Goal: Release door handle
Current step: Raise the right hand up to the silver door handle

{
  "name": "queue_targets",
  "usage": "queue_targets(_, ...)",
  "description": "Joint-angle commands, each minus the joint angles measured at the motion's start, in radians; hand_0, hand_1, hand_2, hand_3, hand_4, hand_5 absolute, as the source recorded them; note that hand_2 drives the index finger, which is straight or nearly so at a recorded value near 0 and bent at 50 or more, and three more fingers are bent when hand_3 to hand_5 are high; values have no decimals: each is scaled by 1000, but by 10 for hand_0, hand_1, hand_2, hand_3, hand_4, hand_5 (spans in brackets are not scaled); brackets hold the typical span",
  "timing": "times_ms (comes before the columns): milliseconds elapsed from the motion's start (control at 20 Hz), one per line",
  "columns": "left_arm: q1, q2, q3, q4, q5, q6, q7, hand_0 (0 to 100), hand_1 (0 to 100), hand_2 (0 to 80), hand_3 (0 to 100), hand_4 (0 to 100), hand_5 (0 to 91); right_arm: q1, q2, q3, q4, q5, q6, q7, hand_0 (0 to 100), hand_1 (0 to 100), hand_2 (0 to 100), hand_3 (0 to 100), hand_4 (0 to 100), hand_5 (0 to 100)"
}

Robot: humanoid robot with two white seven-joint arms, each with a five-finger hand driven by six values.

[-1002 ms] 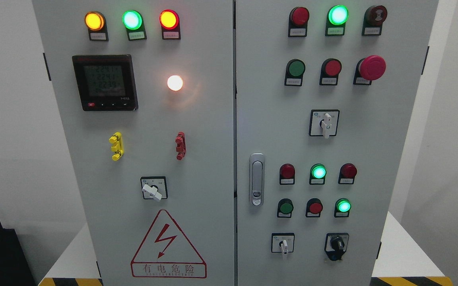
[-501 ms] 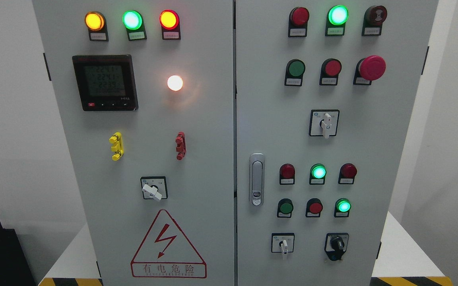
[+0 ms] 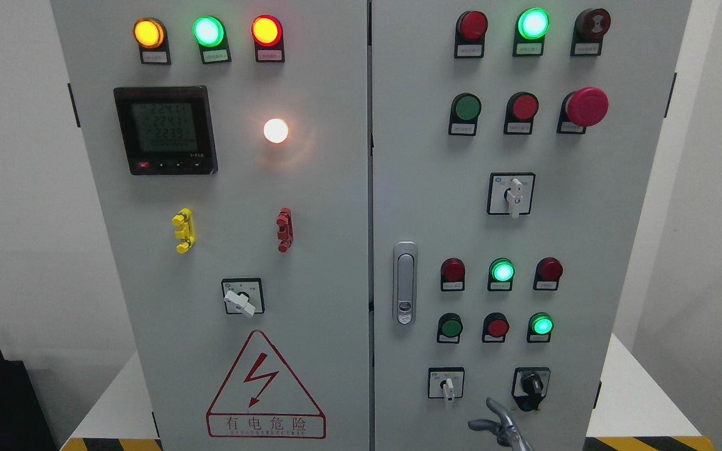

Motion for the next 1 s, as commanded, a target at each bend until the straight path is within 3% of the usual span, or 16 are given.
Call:
queue_targets(0, -1, 0, 11, 17, 0, 1, 1, 120, 389, 0, 0, 0, 0, -142, 32, 97, 130, 380, 76, -48, 290, 309, 0, 955, 888, 956)
queue_targets(351, 1, 0, 11, 17, 0, -1, 1, 120, 389, 0, 0, 0, 0, -164, 34, 122, 121, 562, 84, -43, 273, 284, 0, 1000, 935, 990)
queue_targets(401, 1, 0, 11, 17, 0, 1, 1, 120, 389, 0, 0, 0, 0, -173, 34, 127, 121, 585, 84, -34, 273, 282, 0, 1000, 994, 992)
queue_targets(702, 1, 0, 11, 17, 0, 1, 1, 120, 389, 0, 0, 0, 0, -231, 34, 130, 157, 663, 92, 8, 273, 272, 0, 1000, 1000, 1000)
queue_targets(852, -1, 0, 11, 17, 0, 1, 1, 120, 389, 0, 0, 0, 0, -286, 36, 131, 191, 661, 157, 32, 275, 270, 0, 1000, 1000, 1000)
queue_targets(952, -1, 0, 11, 17, 0, 1, 1, 120, 389, 0, 0, 0, 0, -303, 43, 131, 206, 661, 165, 41, 277, 269, 0, 1000, 1000, 1000)
